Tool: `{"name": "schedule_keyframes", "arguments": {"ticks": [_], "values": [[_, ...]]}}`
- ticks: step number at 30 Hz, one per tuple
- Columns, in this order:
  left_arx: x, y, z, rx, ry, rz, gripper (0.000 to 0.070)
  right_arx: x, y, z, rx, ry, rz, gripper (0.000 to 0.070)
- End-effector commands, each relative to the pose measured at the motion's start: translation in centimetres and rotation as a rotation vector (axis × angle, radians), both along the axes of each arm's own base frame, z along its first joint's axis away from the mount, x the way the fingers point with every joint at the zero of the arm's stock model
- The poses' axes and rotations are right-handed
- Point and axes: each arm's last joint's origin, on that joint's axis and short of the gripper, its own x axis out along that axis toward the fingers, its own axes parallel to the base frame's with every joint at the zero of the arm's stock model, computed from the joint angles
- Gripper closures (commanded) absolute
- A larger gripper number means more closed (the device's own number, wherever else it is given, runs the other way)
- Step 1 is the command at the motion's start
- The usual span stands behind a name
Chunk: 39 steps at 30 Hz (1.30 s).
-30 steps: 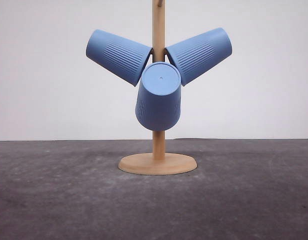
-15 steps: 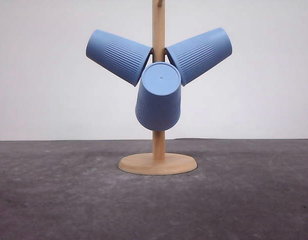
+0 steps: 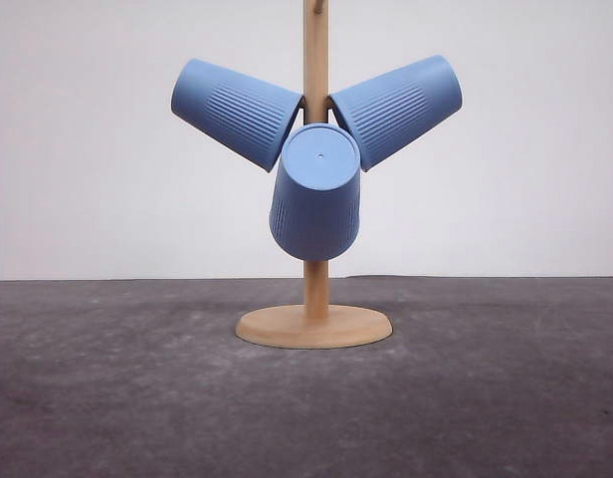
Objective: Place three cups
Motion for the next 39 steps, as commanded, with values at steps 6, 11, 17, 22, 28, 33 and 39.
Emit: {"name": "schedule_keyframes", "arguments": {"ticks": [6,11,17,22,28,33,39], "values": [[0.08,0.02,-0.34,-0.003,0.001,0.005,0.0700,0.02,0.01,0.04,0.014,-0.009,-0.001,0.0690],[0.08,0.02,-0.34,-0.003,0.001,0.006,0.0700,0.02,0.01,0.04,0.014,-0.009,-0.001,0.0690],[0.08,0.02,-0.35,-0.003,0.001,0.006,0.0700,0.02,0.01,0.04,0.014,-0.009,-0.001,0.0690],[0.08,0.02,-0.36,-0.003,0.001,0.006,0.0700,0.02,0.01,0.04,0.014,-0.009,-0.001,0.0690],[0.08,0.02,-0.34,-0.003,0.001,0.006,0.0700,0.02,0.01,0.04,0.014,-0.009,-0.001,0.0690],[0.08,0.02,-0.34,-0.003,0.001,0.005,0.0700,0.02,0.01,0.04,0.014,-0.009,-0.001,0.0690],[0.08,0.02,-0.36,-0.003,0.001,0.006,0.0700,0.02,0.01,0.04,0.014,-0.009,-0.001,0.0690]]}}
